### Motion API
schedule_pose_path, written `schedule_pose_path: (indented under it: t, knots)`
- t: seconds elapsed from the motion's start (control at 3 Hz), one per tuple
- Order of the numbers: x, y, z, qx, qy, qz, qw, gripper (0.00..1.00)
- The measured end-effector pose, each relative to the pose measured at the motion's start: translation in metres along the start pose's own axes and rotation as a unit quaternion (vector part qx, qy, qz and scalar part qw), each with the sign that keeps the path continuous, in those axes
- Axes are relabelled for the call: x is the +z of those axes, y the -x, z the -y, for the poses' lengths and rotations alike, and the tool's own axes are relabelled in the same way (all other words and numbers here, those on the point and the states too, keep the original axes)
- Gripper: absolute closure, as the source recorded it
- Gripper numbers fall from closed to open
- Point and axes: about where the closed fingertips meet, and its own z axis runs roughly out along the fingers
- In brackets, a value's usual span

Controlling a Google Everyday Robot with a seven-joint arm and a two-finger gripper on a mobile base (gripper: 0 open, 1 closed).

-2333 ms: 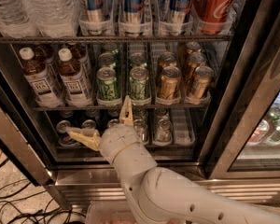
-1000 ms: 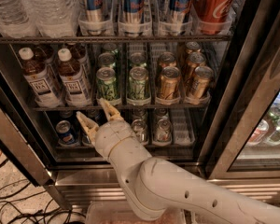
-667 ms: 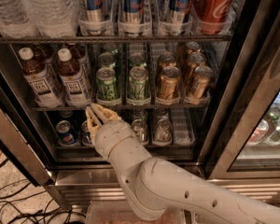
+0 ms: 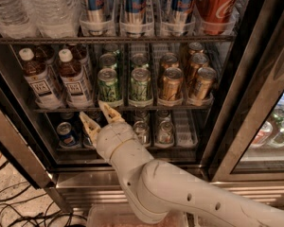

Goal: Pick blue plastic bottle from middle shelf of fridge

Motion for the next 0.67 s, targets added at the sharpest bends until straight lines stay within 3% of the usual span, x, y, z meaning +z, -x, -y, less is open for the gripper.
schedule_pose_path:
  t: [0.67]
  knots:
    - [0.0004, 0.0, -0.0002, -0.001, 0.0, 0.0, 1.0, 0.43]
